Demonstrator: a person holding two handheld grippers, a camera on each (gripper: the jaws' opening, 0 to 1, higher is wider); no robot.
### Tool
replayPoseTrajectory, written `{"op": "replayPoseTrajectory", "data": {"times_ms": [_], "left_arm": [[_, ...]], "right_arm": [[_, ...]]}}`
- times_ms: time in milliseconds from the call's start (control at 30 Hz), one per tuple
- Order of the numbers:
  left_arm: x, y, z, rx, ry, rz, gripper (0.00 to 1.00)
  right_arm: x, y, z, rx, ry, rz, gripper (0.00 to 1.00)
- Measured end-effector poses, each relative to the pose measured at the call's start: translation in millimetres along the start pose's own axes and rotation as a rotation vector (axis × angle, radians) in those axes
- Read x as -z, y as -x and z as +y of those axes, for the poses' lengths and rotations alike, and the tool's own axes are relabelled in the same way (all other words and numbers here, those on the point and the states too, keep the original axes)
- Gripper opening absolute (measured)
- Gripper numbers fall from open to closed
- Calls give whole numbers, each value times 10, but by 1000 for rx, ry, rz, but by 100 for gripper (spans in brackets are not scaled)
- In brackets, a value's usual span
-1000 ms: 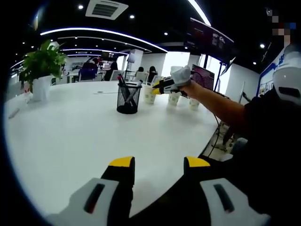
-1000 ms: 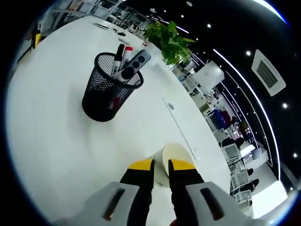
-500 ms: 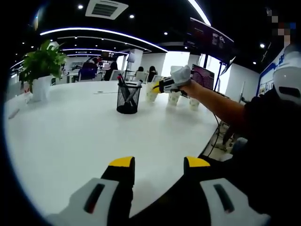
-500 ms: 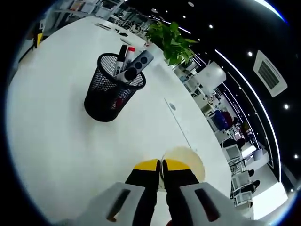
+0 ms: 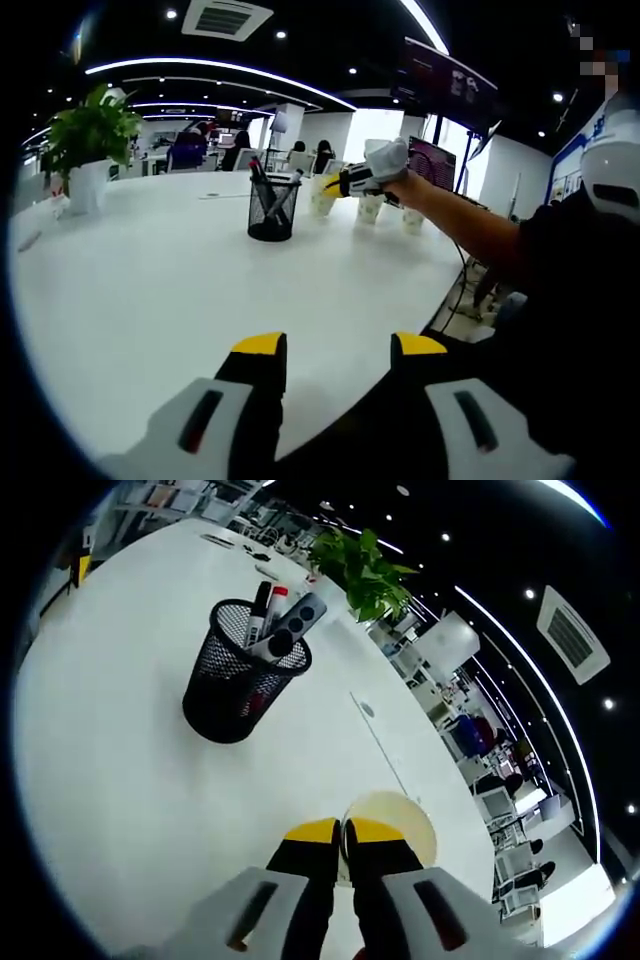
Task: Place the scattered laser pointers and whiteboard markers into the pen holder and stack the scattered paper cups together
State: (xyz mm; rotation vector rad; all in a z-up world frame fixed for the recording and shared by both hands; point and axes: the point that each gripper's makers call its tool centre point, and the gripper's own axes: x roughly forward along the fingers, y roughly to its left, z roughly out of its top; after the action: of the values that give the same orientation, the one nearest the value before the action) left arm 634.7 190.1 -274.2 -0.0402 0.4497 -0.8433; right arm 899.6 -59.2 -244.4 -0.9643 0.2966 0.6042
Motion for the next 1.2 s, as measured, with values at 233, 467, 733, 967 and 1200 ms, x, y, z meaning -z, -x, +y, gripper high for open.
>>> {"op": "replayPoseTrajectory", "data": {"times_ms": [233,467,733,967,1200], "left_arm": [[-9,3,-16,3,-2,-2,43],[-2,13,-21,3,-3,-3,43],[-6,15,-37,6,-6,-4,43],[3,3,-52,8,-7,-1,43],[-6,-9,-55,8,-8,2,43]], "right_arm": [[-9,5,-60,-7,-18,-19,7],[6,79,-90,-17,-67,-53,7],[4,223,-57,-21,-117,-80,7],[8,290,-127,-8,-141,-101,7],[8,326,-187,6,-141,-118,7]]}}
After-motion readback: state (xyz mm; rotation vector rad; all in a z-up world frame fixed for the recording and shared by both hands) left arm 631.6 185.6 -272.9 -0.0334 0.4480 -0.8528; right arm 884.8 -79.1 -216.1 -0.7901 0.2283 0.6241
